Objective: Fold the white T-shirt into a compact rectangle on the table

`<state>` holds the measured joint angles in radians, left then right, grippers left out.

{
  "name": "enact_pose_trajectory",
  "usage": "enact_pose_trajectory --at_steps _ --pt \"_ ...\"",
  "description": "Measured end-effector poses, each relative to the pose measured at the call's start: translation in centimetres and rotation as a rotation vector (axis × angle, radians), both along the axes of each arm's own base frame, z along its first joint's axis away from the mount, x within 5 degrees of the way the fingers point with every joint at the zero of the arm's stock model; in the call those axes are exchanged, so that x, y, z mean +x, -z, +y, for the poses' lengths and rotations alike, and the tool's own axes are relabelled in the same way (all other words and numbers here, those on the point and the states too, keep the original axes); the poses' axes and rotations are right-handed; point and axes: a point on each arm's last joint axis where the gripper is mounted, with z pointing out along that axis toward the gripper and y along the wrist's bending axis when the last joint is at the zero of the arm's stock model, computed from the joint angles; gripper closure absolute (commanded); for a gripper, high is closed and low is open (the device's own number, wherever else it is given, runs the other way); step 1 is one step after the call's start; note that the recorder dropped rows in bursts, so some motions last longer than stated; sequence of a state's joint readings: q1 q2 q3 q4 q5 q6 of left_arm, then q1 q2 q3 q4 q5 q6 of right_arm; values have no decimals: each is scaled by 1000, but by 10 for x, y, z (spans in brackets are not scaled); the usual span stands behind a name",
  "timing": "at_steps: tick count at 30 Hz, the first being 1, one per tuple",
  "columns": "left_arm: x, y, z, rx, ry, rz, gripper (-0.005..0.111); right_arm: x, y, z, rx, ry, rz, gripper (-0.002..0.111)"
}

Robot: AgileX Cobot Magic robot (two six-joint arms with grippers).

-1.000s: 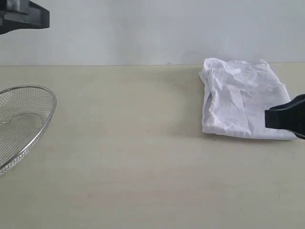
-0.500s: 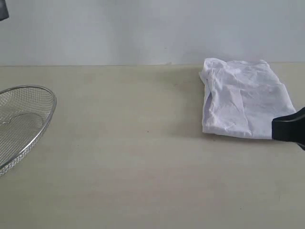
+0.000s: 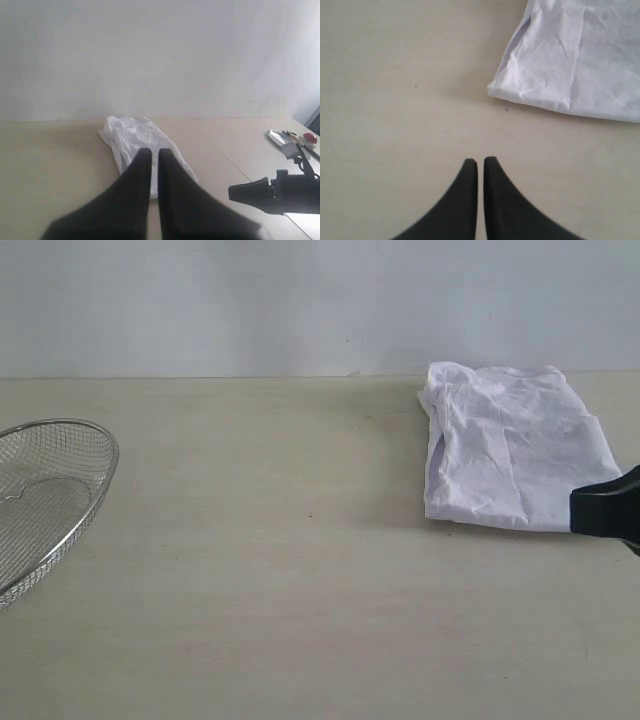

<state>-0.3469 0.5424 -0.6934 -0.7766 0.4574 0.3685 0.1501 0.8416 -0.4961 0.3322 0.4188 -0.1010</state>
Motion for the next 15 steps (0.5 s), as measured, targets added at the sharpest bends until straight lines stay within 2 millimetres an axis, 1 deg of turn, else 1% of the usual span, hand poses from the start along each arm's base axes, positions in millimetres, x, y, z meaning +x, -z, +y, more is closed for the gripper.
enact_pose_trajectory --at_steps 1,5,9,15 --pt "-6 6 2 -10 3 2 102 0 0 0 0 0 0 108" --pt "-22 18 4 -8 37 7 102 0 0 0 0 0 0 108" --pt "-30 17 7 15 43 -34 102 0 0 0 0 0 0 108" --pt "-43 13 22 152 -56 -219 102 0 0 0 0 0 0 108"
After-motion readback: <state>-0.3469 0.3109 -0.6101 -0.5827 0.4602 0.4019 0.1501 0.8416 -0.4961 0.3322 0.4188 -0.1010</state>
